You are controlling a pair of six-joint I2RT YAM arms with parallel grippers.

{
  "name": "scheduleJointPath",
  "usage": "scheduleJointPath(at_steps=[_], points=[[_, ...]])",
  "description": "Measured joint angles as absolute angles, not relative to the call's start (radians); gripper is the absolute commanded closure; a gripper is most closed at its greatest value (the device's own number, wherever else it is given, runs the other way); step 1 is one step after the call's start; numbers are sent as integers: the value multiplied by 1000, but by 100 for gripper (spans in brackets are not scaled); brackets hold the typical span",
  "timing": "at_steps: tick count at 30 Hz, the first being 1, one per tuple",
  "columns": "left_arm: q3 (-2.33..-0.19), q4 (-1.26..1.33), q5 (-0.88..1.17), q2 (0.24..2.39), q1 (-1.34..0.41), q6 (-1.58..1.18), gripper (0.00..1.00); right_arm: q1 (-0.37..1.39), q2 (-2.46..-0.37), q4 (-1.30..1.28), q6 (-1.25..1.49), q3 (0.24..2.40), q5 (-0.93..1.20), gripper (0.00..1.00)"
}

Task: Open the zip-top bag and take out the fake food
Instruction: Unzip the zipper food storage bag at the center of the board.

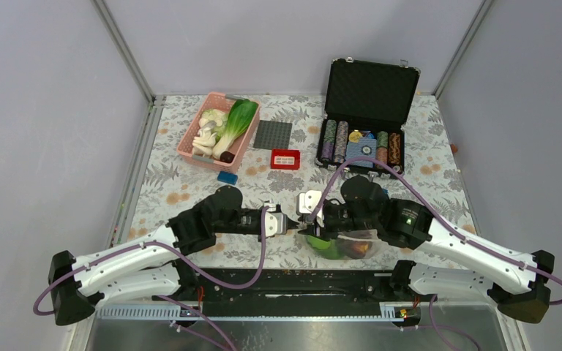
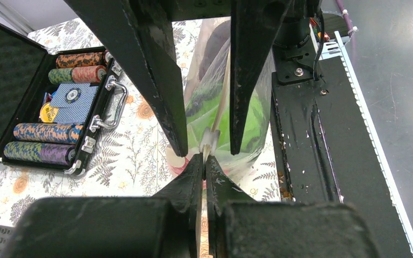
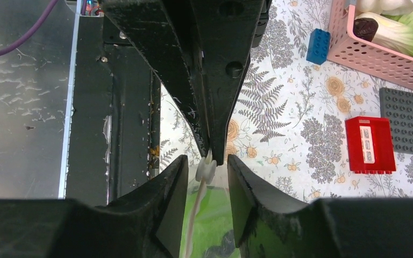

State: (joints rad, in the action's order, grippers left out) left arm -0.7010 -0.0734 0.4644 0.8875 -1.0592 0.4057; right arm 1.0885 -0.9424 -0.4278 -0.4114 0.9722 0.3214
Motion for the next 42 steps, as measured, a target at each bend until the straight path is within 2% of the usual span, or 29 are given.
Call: scheduleJointPath(at_steps=[12, 23, 42], points=[[-701, -80, 463, 888, -1059, 406, 100, 1092, -952, -428, -393, 971, 296, 100], [-712, -130, 407, 861, -1062, 396, 100, 1098, -850, -390, -391, 894, 238, 100], [-712, -375, 281, 622, -993, 492, 100, 1100, -709, -508, -417, 877, 130, 100]])
